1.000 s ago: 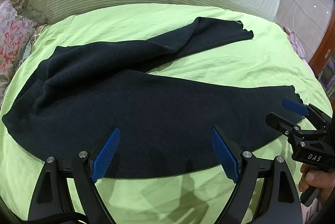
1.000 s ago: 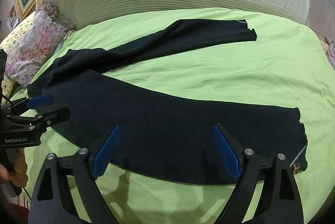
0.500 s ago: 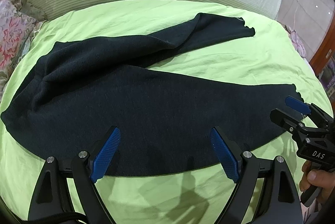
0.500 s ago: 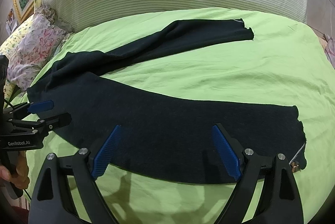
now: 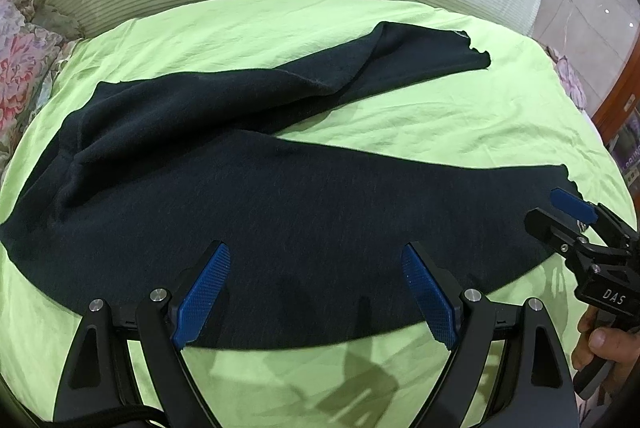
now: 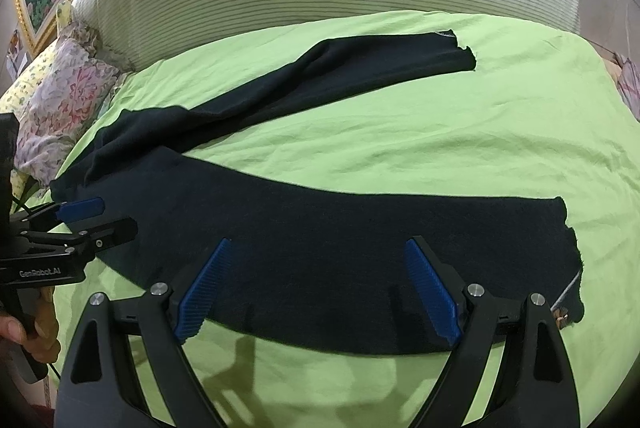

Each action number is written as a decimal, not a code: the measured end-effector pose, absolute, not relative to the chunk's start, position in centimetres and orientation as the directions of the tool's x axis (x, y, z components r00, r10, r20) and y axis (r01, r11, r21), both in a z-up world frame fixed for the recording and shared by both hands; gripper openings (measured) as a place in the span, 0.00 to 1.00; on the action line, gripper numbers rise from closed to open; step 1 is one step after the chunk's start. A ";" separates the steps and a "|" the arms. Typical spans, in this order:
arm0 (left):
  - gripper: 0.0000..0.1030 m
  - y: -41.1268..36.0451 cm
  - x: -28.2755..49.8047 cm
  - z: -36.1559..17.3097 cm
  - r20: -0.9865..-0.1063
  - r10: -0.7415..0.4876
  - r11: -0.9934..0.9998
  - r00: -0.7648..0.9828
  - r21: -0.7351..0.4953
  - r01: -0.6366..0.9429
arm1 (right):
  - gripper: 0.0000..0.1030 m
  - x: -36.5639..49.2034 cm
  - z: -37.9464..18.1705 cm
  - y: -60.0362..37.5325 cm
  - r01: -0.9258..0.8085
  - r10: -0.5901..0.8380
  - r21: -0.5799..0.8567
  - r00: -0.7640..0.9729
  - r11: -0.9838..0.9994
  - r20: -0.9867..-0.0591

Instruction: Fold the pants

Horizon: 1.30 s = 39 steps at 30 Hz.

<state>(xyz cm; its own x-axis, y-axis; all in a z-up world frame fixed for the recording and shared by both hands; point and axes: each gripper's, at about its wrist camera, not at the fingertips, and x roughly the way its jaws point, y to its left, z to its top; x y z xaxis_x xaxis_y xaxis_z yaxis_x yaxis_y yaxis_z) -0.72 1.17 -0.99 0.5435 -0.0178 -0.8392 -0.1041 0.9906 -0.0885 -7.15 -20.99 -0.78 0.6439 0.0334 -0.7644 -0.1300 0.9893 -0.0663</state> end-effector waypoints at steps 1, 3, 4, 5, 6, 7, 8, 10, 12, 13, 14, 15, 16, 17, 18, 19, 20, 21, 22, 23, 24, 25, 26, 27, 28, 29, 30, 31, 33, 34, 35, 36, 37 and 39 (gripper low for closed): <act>0.86 1.2 -0.4 -0.9 -0.837 -0.017 0.990 0.546 -0.090 -0.107 | 0.86 -7.0 -0.7 -21.2 -0.125 0.034 -0.061 0.644 0.990 -0.764; 0.86 1.2 0.4 -0.5 -0.834 -0.015 0.989 0.551 -0.091 -0.112 | 0.86 -6.4 -0.4 -21.7 -0.111 0.034 -0.050 0.643 0.993 -0.765; 0.86 1.3 0.9 -0.3 -0.832 -0.015 0.989 0.555 -0.094 -0.113 | 0.86 -6.1 -0.3 -21.9 -0.107 0.033 -0.046 0.643 0.993 -0.765; 0.86 1.3 1.5 -0.1 -0.831 -0.014 0.989 0.557 -0.093 -0.114 | 0.86 -5.7 -0.1 -22.2 -0.107 0.042 -0.034 0.634 0.994 -0.772; 0.86 1.3 2.1 0.1 -0.831 -0.011 0.989 0.556 -0.090 -0.114 | 0.86 -5.3 0.1 -22.5 -0.101 0.041 -0.030 0.637 0.994 -0.769; 0.86 1.3 2.7 0.2 -0.832 -0.009 0.990 0.554 -0.087 -0.114 | 0.86 -4.8 0.3 -22.7 -0.096 0.040 -0.028 0.640 0.995 -0.767; 0.86 1.3 3.4 0.4 -0.835 -0.008 0.990 0.551 -0.085 -0.113 | 0.86 -4.3 0.5 -23.0 -0.092 0.039 -0.027 0.642 0.995 -0.766; 0.86 1.2 4.9 0.5 -0.843 -0.009 0.991 0.537 -0.081 -0.111 | 0.86 -3.1 1.2 -23.6 -0.083 0.035 -0.025 0.648 0.996 -0.761; 0.86 1.1 6.5 0.6 -0.852 -0.014 0.991 0.524 -0.083 -0.109 | 0.86 -1.7 2.0 -24.2 -0.075 0.038 -0.015 0.656 0.997 -0.754; 0.86 1.1 7.3 0.8 -0.851 -0.017 0.991 0.524 -0.086 -0.107 | 0.86 -1.1 2.4 -24.5 -0.069 0.036 -0.014 0.659 0.997 -0.751; 0.86 1.0 8.0 0.9 -0.851 -0.017 0.991 0.525 -0.084 -0.105 | 0.86 -0.2 2.9 -24.9 -0.062 0.035 -0.008 0.665 0.998 -0.746; 0.86 0.8 9.1 1.1 -0.851 -0.012 0.992 0.525 -0.076 -0.101 | 0.86 0.5 3.2 -25.2 -0.055 0.036 0.000 0.665 0.999 -0.746; 0.86 0.8 9.7 1.2 -0.852 -0.010 0.993 0.524 -0.072 -0.098 | 0.86 1.5 3.6 -25.7 -0.042 0.036 0.012 0.666 0.999 -0.745; 0.86 0.7 10.6 1.2 -0.854 -0.010 0.993 0.521 -0.068 -0.093 | 0.86 2.4 4.0 -26.2 -0.030 0.035 0.020 0.670 0.999 -0.741; 0.86 0.5 11.8 1.3 -0.857 -0.005 0.994 0.515 -0.059 -0.088 | 0.86 3.4 4.3 -26.7 -0.018 0.031 0.025 0.668 1.000 -0.743; 0.86 0.4 12.5 1.3 -0.857 -0.002 0.995 0.515 -0.055 -0.087 | 0.86 4.2 4.6 -27.1 -0.007 0.026 0.028 0.665 1.000 -0.746; 0.86 0.3 13.2 1.4 -0.857 -0.003 0.995 0.516 -0.055 -0.085 | 0.86 5.3 4.9 -27.7 0.008 0.020 0.034 0.664 0.999 -0.747; 0.86 0.2 14.2 1.4 -0.856 -0.005 0.995 0.517 -0.055 -0.082 | 0.86 6.2 5.1 -28.2 0.020 0.018 0.042 0.664 0.999 -0.747; 0.86 0.1 14.9 1.5 -0.856 -0.004 0.995 0.517 -0.054 -0.081 | 0.86 6.9 5.4 -28.7 0.029 0.019 0.051 0.668 0.998 -0.744; 0.86 0.0 15.6 1.4 -0.857 -0.005 0.995 0.515 -0.054 -0.080 | 0.86 7.6 5.8 -29.1 0.036 0.019 0.058 0.674 0.998 -0.738; 0.86 -0.1 16.4 1.3 -0.860 -0.008 0.996 0.509 -0.055 -0.076 | 0.86 8.5 6.1 -29.5 0.043 0.015 0.060 0.678 0.997 -0.735; 0.86 -0.1 17.2 1.1 -0.866 -0.005 0.996 0.501 -0.049 -0.075 | 0.86 9.3 6.3 -29.9 0.051 0.010 0.061 0.679 0.997 -0.734; 0.86 -0.1 17.9 0.9 -0.870 0.000 0.996 0.493 -0.043 -0.077 | 0.86 10.2 6.5 -30.3 0.058 0.008 0.065 0.680 0.996 -0.733; 0.86 -0.2 18.6 0.7 -0.873 0.000 0.996 0.489 -0.043 -0.076 | 0.86 10.7 6.7 -30.6 0.060 0.009 0.068 0.683 0.996 -0.731; 0.86 -0.3 19.2 0.5 -0.875 0.001 0.996 0.483 -0.041 -0.076 | 0.86 11.6 6.7 -31.1 0.064 0.010 0.074 0.682 0.995 -0.732; 0.86 -0.3 19.7 0.3 -0.878 0.005 0.996 0.479 -0.037 -0.078 | 0.86 12.5 6.7 -31.4 0.070 0.009 0.077 0.678 0.995 -0.735; 0.86 -0.3 20.5 0.0 -0.880 0.012 0.996 0.475 -0.029 -0.079 | 0.86 13.2 6.8 -31.8 0.075 0.009 0.081 0.678 0.994 -0.735; 0.86 -0.3 20.9 -0.1 -0.881 0.015 0.996 0.474 -0.026 -0.080 | 0.86 13.8 6.7 -32.2 0.080 0.009 0.085 0.676 0.993 -0.737; 0.86 -0.4 22.1 -0.5 -0.879 0.022 0.997 0.476 -0.019 -0.081 | 0.86 15.3 6.4 -32.9 0.089 0.011 0.095 0.666 0.991 -0.745; 0.86 -0.5 22.6 -0.6 -0.879 0.024 0.997 0.476 -0.015 -0.078 | 0.86 15.9 6.2 -33.2 0.094 0.010 0.097 0.663 0.991 -0.749; 0.86 -0.6 23.2 -0.7 -0.880 0.027 0.997 0.474 -0.009 -0.073 | 0.86 16.6 6.0 -33.5 0.098 0.013 0.103 0.659 0.990 -0.752; 0.86 -0.8 23.8 -0.9 -0.882 0.031 0.998 0.470 0.000 -0.067 | 0.86 17.0 5.9 -33.8 0.100 0.016 0.108 0.657 0.989 -0.754; 0.86 -1.1 24.4 -1.1 -0.884 0.033 0.998 0.467 0.006 -0.060 | 0.86 17.6 5.7 -34.1 0.103 0.017 0.111 0.654 0.988 -0.756; 0.86 -1.5 25.5 -1.5 -0.889 0.034 0.999 0.456 0.013 -0.048 | 0.86 18.6 5.2 -34.5 0.110 0.013 0.111 0.647 0.988 -0.763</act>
<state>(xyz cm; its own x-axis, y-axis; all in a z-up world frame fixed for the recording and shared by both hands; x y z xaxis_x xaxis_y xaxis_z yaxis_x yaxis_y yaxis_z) 25.54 -1.54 -1.53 0.4560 0.0338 -0.8893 -0.0480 0.9988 0.0133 18.59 -34.48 5.20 0.6466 0.0132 -0.7627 0.1103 0.9877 0.1105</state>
